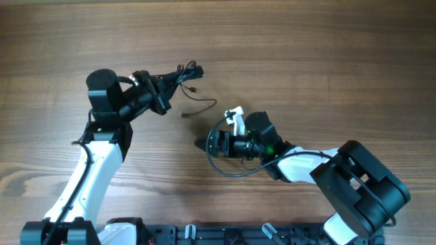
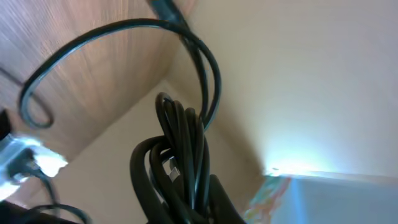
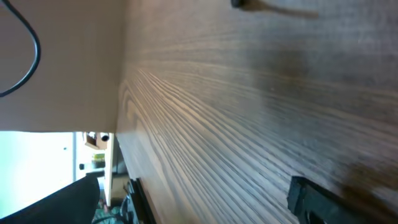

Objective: Untangle cables

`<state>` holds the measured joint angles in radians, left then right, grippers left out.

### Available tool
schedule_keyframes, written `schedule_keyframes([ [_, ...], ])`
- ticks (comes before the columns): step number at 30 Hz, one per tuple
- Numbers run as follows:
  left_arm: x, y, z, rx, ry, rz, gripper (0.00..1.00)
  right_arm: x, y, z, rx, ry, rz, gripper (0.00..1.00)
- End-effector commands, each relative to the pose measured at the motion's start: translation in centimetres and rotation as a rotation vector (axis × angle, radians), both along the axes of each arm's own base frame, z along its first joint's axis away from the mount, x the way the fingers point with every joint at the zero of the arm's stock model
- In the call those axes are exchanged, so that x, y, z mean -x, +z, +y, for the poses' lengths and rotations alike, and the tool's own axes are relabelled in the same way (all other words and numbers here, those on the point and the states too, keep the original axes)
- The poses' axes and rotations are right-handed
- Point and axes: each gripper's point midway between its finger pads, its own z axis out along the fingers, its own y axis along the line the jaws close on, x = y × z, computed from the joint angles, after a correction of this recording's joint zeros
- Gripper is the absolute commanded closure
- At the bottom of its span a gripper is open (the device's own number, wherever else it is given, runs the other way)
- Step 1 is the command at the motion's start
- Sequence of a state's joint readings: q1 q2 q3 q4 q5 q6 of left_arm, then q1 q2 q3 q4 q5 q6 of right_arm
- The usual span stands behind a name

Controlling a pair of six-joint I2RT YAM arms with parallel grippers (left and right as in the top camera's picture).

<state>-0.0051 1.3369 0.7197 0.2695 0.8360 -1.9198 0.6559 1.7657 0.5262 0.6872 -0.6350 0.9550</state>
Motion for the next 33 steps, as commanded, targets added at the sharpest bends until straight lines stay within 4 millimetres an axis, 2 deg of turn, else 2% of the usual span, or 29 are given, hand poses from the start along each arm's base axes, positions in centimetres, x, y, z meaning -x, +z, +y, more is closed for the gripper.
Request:
schedule_keyframes([
  [1, 1.3, 1.7, -1.1, -0.378, -0.242, -0.575, 0.96, -1.4, 2.0, -1.3, -0.107, 0.017, 0.008, 0.00],
  [2, 2.1, 1.5, -1.6, -0.464, -0.325, -0.720, 0.96, -2.0, 3.3, -2.2, -0.167, 0.041, 0.012, 0.00],
  [3, 2.6, 1.1, -1.8, -0.495, -0.364, -0.768, 0.96, -2.4, 4.1, -3.1, -0.204, 0.049, 0.016, 0.00],
  [4, 3.4, 0.3, -2.0, -0.547, -0.430, -0.846, 0.96, -3.5, 5.1, -4.7, -0.253, 0.030, 0.041, 0.00],
  [6, 5.0, -0.9, -2.7, -0.589, -0.531, -0.938, 0.96, -4.7, 8.1, -7.1, -0.349, 0.062, -0.040, 0.01],
  [8, 7.9, -1.3, -4.4, -0.541, -0.670, -1.062, 0.96, -4.0, 10.4, -7.5, -0.405, 0.142, -0.140, 0.09],
  [9, 8.8, -1.8, -5.2, -0.532, -0.709, -1.068, 0.96, -3.5, 10.6, -7.4, -0.410, 0.172, -0.142, 0.15],
  [11, 10.4, -2.0, -7.2, -0.502, -0.782, -1.100, 0.96, -2.5, 10.5, -6.6, -0.413, 0.218, -0.130, 0.20],
  [13, 10.9, -2.0, -7.9, -0.487, -0.807, -1.108, 0.96, -2.3, 10.5, -6.5, -0.412, 0.229, -0.146, 0.34],
  [14, 11.2, -2.0, -8.2, -0.481, -0.817, -1.111, 0.94, -2.2, 10.5, -6.4, -0.412, 0.232, -0.145, 0.48],
  [16, 11.2, -2.0, -8.3, -0.479, -0.819, -1.112, 0.94, -2.1, 10.5, -6.3, -0.412, 0.235, -0.146, 0.54],
  [18, 11.2, -2.0, -8.3, -0.479, -0.819, -1.112, 0.95, -2.3, 10.5, -6.3, -0.411, 0.225, -0.148, 0.75],
  [19, 11.2, -2.0, -8.3, -0.480, -0.819, -1.111, 0.95, -2.6, 10.5, -6.3, -0.409, 0.209, -0.151, 0.91],
  [20, 11.2, -2.0, -8.3, -0.480, -0.819, -1.112, 0.87, -3.0, 10.4, -6.3, -0.406, 0.185, -0.154, 0.96],
  [21, 11.1, -2.2, -8.2, -0.492, -0.815, -1.107, 0.68, -3.6, 10.3, -6.3, -0.401, 0.151, -0.147, 0.96],
  [23, 10.4, -2.7, -8.0, -0.539, -0.799, -1.079, 0.43, -4.6, 10.0, -6.4, -0.397, 0.074, -0.095, 0.96],
  [25, 8.7, -4.1, -7.2, -0.620, -0.731, -0.914, 0.12, -6.2, 9.6, -6.7, -0.396, -0.038, -0.022, 0.96],
  [26, 7.6, -4.9, -6.4, -0.663, -0.674, -0.800, 0.02, -6.9, 9.6, -6.9, -0.399, -0.090, -0.005, 0.96],
  [30, 5.6, -6.4, -4.7, -0.696, -0.509, -0.524, 0.01, -9.5, 9.4, -7.5, -0.420, -0.284, 0.070, 0.96],
  [32, 4.8, -7.0, -3.9, -0.715, -0.440, -0.441, 0.12, -8.7, 9.3, -5.8, -0.415, -0.266, 0.068, 0.96],
  [33, 4.6, -7.0, -3.7, -0.720, -0.426, -0.429, 0.14, -8.2, 9.3, -4.9, -0.413, -0.257, 0.071, 0.96],
])
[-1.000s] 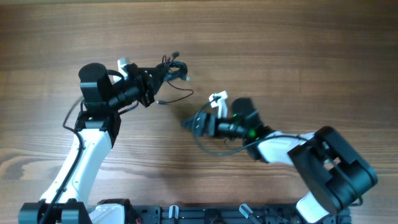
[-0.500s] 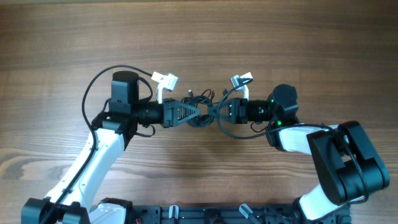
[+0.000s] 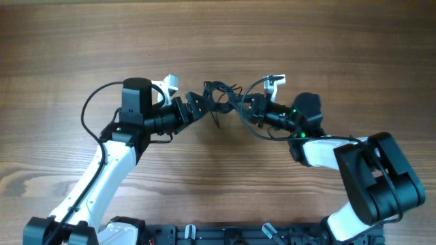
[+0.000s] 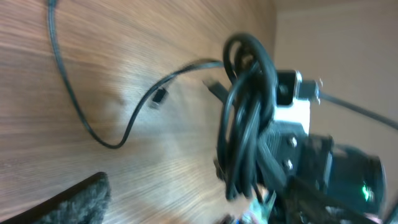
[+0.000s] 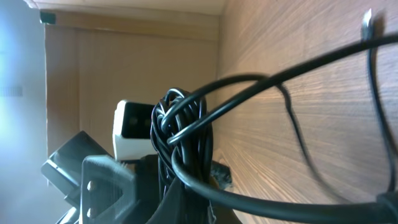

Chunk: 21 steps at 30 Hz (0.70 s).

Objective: Untangle cables

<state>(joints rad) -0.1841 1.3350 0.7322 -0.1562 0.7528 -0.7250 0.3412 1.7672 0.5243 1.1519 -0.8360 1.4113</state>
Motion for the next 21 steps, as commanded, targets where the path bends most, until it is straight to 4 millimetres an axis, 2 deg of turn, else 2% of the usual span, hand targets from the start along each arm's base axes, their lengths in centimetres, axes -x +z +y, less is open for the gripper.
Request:
schedule_keyframes([
  [1, -1.4, 0.0, 1.1, -0.017, 0.146, 0.049, 0.19, 0.7, -0.1, 2.4, -0.004, -0.018, 0.020, 0.96],
  [3, -1.4, 0.0, 1.1, -0.016, 0.146, 0.046, 0.33, 1.4, -0.1, 3.8, 0.000, -0.015, 0.019, 0.96],
  [5, -1.5, 0.0, 1.2, -0.020, 0.151, 0.045, 0.55, 2.1, -0.2, 4.8, 0.002, -0.008, 0.017, 0.96],
  [6, -1.7, -0.1, 1.4, -0.028, 0.166, 0.046, 0.77, 2.5, -0.2, 5.5, 0.004, -0.003, 0.017, 0.96],
  [7, -1.8, -0.3, 1.7, -0.029, 0.194, 0.060, 0.93, 2.7, -0.2, 5.6, 0.005, -0.003, 0.017, 0.96],
  [9, -2.3, -0.5, 2.3, -0.036, 0.252, 0.083, 0.96, 2.7, -0.6, 5.7, 0.016, -0.009, 0.028, 0.94],
  [11, -2.6, -0.7, 2.6, -0.051, 0.276, 0.077, 0.96, 2.6, -2.0, 5.3, 0.082, -0.003, 0.008, 0.55],
  [13, -2.6, -0.7, 2.6, -0.066, 0.259, 0.054, 0.96, 3.1, -4.6, 4.4, 0.179, 0.034, 0.030, 0.42],
  [15, -2.6, -0.7, 2.6, -0.098, 0.223, 0.007, 0.96, 3.2, -6.7, 3.0, 0.220, 0.044, 0.135, 0.34],
  [16, -2.6, -0.6, 2.6, -0.105, 0.215, -0.004, 0.96, 3.2, -7.0, 2.4, 0.220, 0.048, 0.164, 0.26],
  [18, -2.6, -0.6, 2.6, -0.150, 0.161, -0.074, 0.96, 2.9, -6.8, 2.1, 0.200, 0.035, 0.190, 0.15],
  [21, -2.5, -0.7, 2.6, -0.223, 0.072, -0.179, 0.96, 2.7, -5.4, 2.4, 0.133, 0.032, 0.211, 0.01],
])
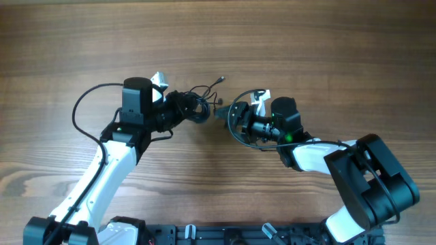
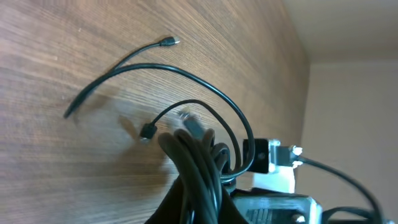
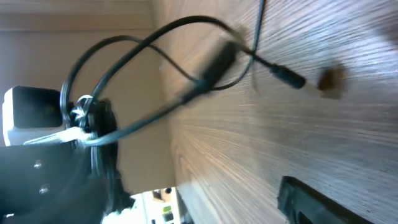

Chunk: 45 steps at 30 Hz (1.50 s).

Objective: Untangle cables

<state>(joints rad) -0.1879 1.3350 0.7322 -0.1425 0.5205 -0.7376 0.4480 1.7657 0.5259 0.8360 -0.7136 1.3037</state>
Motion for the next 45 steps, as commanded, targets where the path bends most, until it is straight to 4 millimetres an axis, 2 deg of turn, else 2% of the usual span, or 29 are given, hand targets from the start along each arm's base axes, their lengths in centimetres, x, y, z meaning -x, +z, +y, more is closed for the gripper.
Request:
schedule_keyframes([
  [1, -0.1, 0.8, -0.1, -0.101, -0.121, -0.144, 0.96, 0.2, 1.6, 0.6, -0.088, 0.014, 0.037, 0.00],
  [3, -0.1, 0.8, -0.1, -0.104, -0.128, -0.149, 0.96, -0.1, 3.2, 0.8, -0.148, 0.007, 0.022, 0.00],
  [8, 1.6, 1.9, -2.2, -0.048, -0.316, -0.227, 0.96, -0.6, 3.3, 0.6, -0.188, -0.049, 0.123, 0.01],
  [9, 1.7, 1.9, -2.3, -0.042, -0.325, -0.228, 0.96, -0.7, 3.3, 0.6, -0.189, -0.059, 0.126, 0.04],
  [12, 2.4, 1.4, -2.5, -0.044, -0.337, -0.195, 0.96, -2.1, 3.4, 0.0, -0.212, -0.153, 0.154, 0.29],
  [15, 4.0, 0.9, -4.1, -0.057, -0.424, -0.190, 0.96, -2.5, 3.9, -0.1, -0.224, -0.174, 0.134, 0.45],
  [17, 4.6, 0.9, -5.1, -0.055, -0.456, -0.192, 0.96, -2.5, 3.9, -0.1, -0.224, -0.174, 0.134, 0.60],
  [19, 4.6, 0.7, -5.2, -0.069, -0.454, -0.192, 0.96, -2.4, 3.9, -0.1, -0.222, -0.165, 0.133, 0.95],
  [23, 3.4, -0.1, -4.0, -0.153, -0.381, -0.190, 0.96, -1.7, 3.9, 0.2, -0.178, -0.093, 0.032, 0.96],
  [26, 3.5, -0.2, -3.9, -0.145, -0.369, -0.173, 0.94, -1.8, 4.0, -0.2, -0.114, -0.044, -0.137, 0.96],
  [28, 3.5, -0.2, -3.9, -0.117, -0.335, -0.136, 0.95, -1.1, 4.9, 0.2, -0.112, 0.029, -0.245, 0.95],
  [29, 3.5, -0.2, -3.9, -0.118, -0.336, -0.137, 0.96, -0.7, 5.0, 0.4, -0.105, 0.062, -0.278, 0.80],
  [30, 3.5, -0.2, -3.9, -0.121, -0.339, -0.140, 0.96, -0.4, 4.6, 0.4, -0.087, 0.086, -0.299, 0.51],
  [31, 3.5, -0.2, -4.0, -0.136, -0.365, -0.166, 0.96, -0.3, 4.0, 0.4, -0.062, 0.099, -0.308, 0.37],
  [32, 3.7, 0.1, -4.2, -0.144, -0.410, -0.205, 0.96, -0.1, 3.7, 0.3, -0.039, 0.117, -0.339, 0.31],
  [34, 4.7, 0.9, -5.2, -0.097, -0.523, -0.270, 0.96, 1.1, 4.0, 0.7, -0.031, 0.209, -0.444, 0.29],
  [36, 5.2, 1.5, -5.4, -0.049, -0.561, -0.288, 0.96, 2.6, 4.2, 1.1, -0.048, 0.308, -0.510, 0.30],
  [37, 5.0, 1.5, -5.2, -0.051, -0.553, -0.287, 0.96, 2.9, 4.3, 1.1, -0.053, 0.329, -0.523, 0.34],
  [40, 4.1, 1.6, -3.9, -0.053, -0.506, -0.284, 0.96, 3.2, 4.4, 1.1, -0.063, 0.348, -0.524, 0.37],
  [42, 3.7, 1.9, -3.1, -0.023, -0.472, -0.270, 0.96, 3.2, 4.4, 1.1, -0.064, 0.347, -0.521, 0.50],
  [44, 4.4, 3.0, -3.8, 0.051, -0.522, -0.293, 0.96, 3.2, 4.4, 1.1, -0.072, 0.342, -0.498, 0.59],
  [45, 4.9, 3.4, -4.2, 0.082, -0.549, -0.298, 0.96, 3.2, 4.5, 1.2, -0.078, 0.339, -0.482, 0.59],
])
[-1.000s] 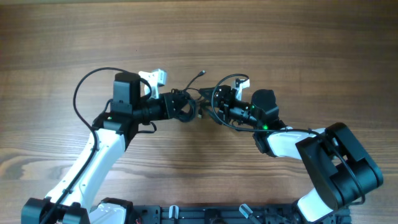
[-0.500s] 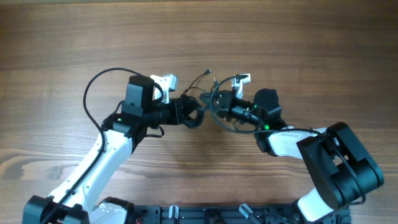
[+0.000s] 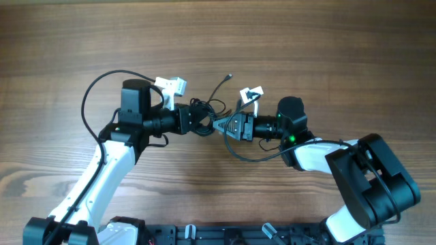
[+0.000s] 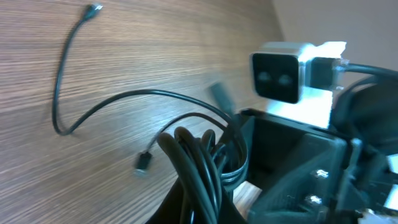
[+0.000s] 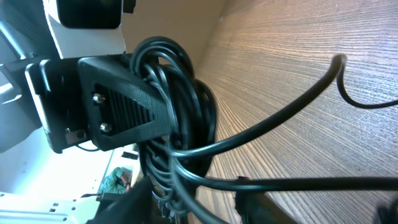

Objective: Untangle cables

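A tangled bundle of black cables point(image 3: 201, 114) hangs in my left gripper point(image 3: 193, 121), which is shut on it. In the left wrist view the coils point(image 4: 200, 155) rise from my left gripper point(image 4: 200, 208). A loose strand runs out to a plug end point(image 3: 228, 77), which also shows point(image 4: 93, 9) far left, and a small connector point(image 4: 143, 162) lies on the wood. My right gripper point(image 3: 216, 125) faces the bundle from the right. Its fingers point(image 5: 249, 194) stand apart on either side of the bundle's strands point(image 5: 169, 121), and wood shows in the gap.
The wooden table point(image 3: 327, 54) stretches all round. The arms' own black leads loop beside the left arm point(image 3: 95, 92) and under the right wrist point(image 3: 248, 155). The left gripper's body point(image 5: 115, 102) fills the right wrist view's left side.
My right gripper was apart from the bundle with only a loose strand before it. Now it is against the bundle, fingers either side of its strands. The left wrist has rolled, still holding.
My left gripper held the bundle at the far left, with the right gripper low in the middle. Then both met at the bundle mid-table. Then they stood apart, strands trailing loose. Now the right gripper is at the bundle again.
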`<state>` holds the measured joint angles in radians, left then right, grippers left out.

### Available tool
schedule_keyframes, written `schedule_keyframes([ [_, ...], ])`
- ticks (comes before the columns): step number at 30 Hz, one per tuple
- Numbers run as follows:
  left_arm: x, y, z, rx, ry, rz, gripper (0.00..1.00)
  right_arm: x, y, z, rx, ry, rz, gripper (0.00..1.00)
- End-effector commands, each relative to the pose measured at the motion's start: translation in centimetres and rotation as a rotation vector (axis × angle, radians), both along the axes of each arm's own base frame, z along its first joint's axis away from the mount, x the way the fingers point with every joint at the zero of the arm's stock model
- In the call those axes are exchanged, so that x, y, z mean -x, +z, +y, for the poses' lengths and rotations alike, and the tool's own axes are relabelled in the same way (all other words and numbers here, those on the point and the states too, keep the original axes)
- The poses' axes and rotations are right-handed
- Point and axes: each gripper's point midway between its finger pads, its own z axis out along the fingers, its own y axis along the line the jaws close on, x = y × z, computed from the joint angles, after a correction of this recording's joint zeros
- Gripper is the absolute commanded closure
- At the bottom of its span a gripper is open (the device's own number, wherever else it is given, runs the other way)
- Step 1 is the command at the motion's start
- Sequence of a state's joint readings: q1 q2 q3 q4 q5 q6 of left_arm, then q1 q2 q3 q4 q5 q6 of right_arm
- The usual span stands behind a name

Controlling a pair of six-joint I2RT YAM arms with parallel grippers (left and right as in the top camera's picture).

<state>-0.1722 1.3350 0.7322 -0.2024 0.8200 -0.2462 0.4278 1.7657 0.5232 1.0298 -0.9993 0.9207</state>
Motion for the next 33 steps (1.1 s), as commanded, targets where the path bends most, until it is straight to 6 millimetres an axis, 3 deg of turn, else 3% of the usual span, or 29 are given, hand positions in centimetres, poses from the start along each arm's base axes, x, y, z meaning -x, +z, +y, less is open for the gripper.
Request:
schedule_keyframes([
  [1, 1.6, 2.3, -1.6, 0.114, -0.117, -0.012, 0.96, 0.2, 0.2, -0.1, -0.015, 0.019, 0.015, 0.60],
  [3, 2.1, 2.4, -2.2, 0.125, -0.145, -0.009, 0.96, 0.2, 0.7, 0.0, -0.029, 0.025, -0.009, 0.62],
  [6, 2.2, 2.5, -2.4, 0.124, -0.152, -0.017, 0.96, 0.3, 0.8, 0.0, -0.030, 0.026, -0.012, 0.91],
  [7, 1.9, 2.7, -2.5, 0.126, -0.151, -0.039, 0.96, 0.3, 0.8, 0.0, -0.031, 0.028, -0.009, 0.96],
  [8, 1.6, 3.0, -2.5, 0.129, -0.148, -0.058, 0.86, 0.2, 0.8, 0.0, -0.032, 0.022, 0.002, 0.96],
  [9, 1.4, 3.0, -2.5, 0.124, -0.142, -0.065, 0.65, 0.1, 0.8, 0.0, -0.033, 0.011, 0.023, 0.96],
  [11, 0.1, 2.4, -1.6, 0.092, -0.040, -0.028, 0.56, -1.0, 0.6, -0.2, -0.039, -0.063, 0.111, 0.96],
  [14, -1.6, 2.5, 0.2, 0.110, 0.085, 0.025, 0.36, -2.3, 0.4, -0.5, -0.047, -0.149, 0.184, 0.96],
  [21, -2.3, 2.2, 2.0, 0.155, 0.206, 0.144, 0.29, -3.8, 0.2, -2.1, -0.075, -0.228, 0.299, 0.96],
  [25, -2.1, -0.5, 3.8, 0.079, 0.366, 0.292, 0.27, -6.3, -0.2, -3.7, -0.110, -0.392, 0.393, 0.96],
  [27, -2.1, -0.5, 3.6, 0.077, 0.362, 0.288, 0.26, -6.9, -0.4, -3.8, -0.111, -0.447, 0.401, 0.96],
  [29, -2.2, -0.8, 3.1, 0.044, 0.368, 0.265, 0.25, -6.9, -2.6, -3.9, -0.101, -0.529, 0.603, 0.96],
  [33, -3.0, -0.4, 1.2, -0.017, 0.360, 0.153, 0.25, -6.0, -2.6, -2.4, -0.100, -0.502, 0.630, 0.96],
])
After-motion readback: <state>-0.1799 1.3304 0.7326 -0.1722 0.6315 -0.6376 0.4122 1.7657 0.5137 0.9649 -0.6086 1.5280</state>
